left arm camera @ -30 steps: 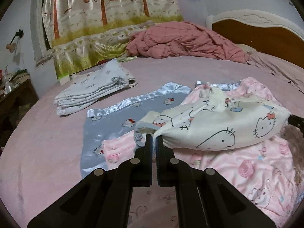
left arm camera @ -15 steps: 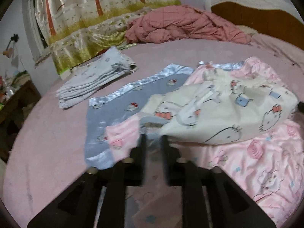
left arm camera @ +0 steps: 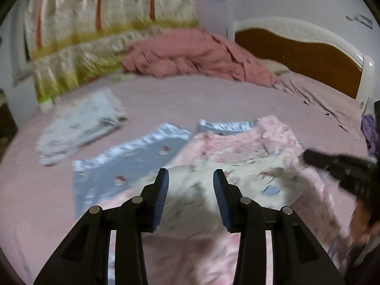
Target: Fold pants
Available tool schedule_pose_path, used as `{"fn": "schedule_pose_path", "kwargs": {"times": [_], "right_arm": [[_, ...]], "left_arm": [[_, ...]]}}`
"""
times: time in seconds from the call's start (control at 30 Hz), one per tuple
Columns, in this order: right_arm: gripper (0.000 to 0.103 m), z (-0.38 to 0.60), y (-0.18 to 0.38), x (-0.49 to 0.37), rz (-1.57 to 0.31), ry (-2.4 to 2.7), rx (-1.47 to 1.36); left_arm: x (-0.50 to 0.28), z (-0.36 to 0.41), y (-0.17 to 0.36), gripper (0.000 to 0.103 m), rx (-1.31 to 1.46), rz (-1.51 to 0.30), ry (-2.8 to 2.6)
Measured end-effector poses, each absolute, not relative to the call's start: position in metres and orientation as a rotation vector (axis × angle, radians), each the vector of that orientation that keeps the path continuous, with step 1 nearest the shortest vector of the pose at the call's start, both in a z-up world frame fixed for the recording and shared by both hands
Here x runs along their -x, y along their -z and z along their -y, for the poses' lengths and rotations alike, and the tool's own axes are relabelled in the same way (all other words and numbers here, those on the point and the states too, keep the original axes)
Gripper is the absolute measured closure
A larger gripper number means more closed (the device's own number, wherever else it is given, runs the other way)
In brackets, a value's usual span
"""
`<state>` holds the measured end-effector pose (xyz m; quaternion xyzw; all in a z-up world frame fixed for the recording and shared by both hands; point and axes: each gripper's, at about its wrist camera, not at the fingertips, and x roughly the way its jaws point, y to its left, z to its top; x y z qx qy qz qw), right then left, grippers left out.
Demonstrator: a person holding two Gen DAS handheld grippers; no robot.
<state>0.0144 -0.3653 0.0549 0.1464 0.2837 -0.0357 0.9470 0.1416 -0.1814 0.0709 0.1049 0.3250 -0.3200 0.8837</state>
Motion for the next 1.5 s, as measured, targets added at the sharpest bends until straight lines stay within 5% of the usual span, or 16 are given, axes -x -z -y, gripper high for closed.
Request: {"fn": "schedule_pose_path", "kwargs": {"times": [0.2,0.47,0.67,0.8,0.87,1.13,1.33,1.5], "right_arm": [[0.097,0.375,-0.017,-0.082,-0.736,0.127,-0.443],[0.097,0.398,0.034,-0.102,-0.801,0.121,-0.532],[0.097,0.396,0.028,-0.093,-0.751,0.118,-0.515],[0.049,0.394,0.008,-0.066,-0.651,0.114,-0.505],[0.047,0.391,-0.003,-0.051,-0.604,0.114,-0.5],[0.046,0.372,-0.008,-0.014,-0.624,-0.095,-0.744],[0.046,0.347,0.029,-0.031,-0.831,-0.183,-0.835],[0.035,0.348,0.047,-0.047,-0.831,-0.101,-0.917]], "left_arm": [[-0.191,0.213,-0.027,0.065,-0.158,-0.854,0.579],[-0.219,0.194,0.024,0.065,-0.108,-0.889,0.527],[-0.198,0.189,0.005,0.065,-0.139,-0.784,0.531],[-0.165,0.18,-0.028,0.06,-0.162,-0.639,0.535],[-0.148,0.171,-0.047,0.046,-0.13,-0.565,0.537],[-0.105,0.129,-0.086,0.026,0.063,-0.398,0.512],[-0.112,0.114,-0.087,0.02,0.098,-0.385,0.486],[-0.119,0.117,-0.08,0.017,0.097,-0.439,0.48]]}}
